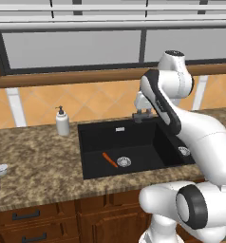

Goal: Pick the carrot from the sink and place it in the bowl. Then pick the bowl and place it in the microwave. Then close the microwave door and press the start button.

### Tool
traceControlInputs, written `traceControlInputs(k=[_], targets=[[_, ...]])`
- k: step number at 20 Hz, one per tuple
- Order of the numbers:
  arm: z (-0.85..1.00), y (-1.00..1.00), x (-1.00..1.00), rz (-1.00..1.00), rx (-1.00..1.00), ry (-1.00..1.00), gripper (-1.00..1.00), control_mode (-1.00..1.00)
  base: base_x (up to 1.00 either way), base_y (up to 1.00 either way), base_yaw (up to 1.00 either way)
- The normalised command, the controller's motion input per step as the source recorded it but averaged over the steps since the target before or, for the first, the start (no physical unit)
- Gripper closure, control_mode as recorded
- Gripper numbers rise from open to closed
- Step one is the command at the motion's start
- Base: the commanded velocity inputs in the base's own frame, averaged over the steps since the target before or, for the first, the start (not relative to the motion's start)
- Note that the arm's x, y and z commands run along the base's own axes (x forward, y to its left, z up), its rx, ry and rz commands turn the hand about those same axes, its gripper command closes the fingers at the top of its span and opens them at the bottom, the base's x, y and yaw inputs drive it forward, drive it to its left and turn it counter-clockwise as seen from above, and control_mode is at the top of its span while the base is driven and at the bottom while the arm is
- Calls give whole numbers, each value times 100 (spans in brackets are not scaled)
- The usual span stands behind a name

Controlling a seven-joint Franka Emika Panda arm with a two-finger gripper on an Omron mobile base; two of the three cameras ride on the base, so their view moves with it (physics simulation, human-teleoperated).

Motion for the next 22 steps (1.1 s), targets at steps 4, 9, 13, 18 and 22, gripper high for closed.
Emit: traceControlInputs(k=[4, 9, 13, 18, 22], targets=[[0, 8, -41, 3, 0, -3, -100, -100, 0, 0, 0], [-42, 21, -37, 6, 0, 0, -100, -100, 0, 0, 0], [-71, 31, 0, 8, 0, 1, -100, -100, 0, 0, 0], [-66, 43, 35, 14, 0, 14, -100, -100, 0, 0, 0], [-71, 38, 83, 13, 0, 18, -100, -100, 0, 0, 0]])
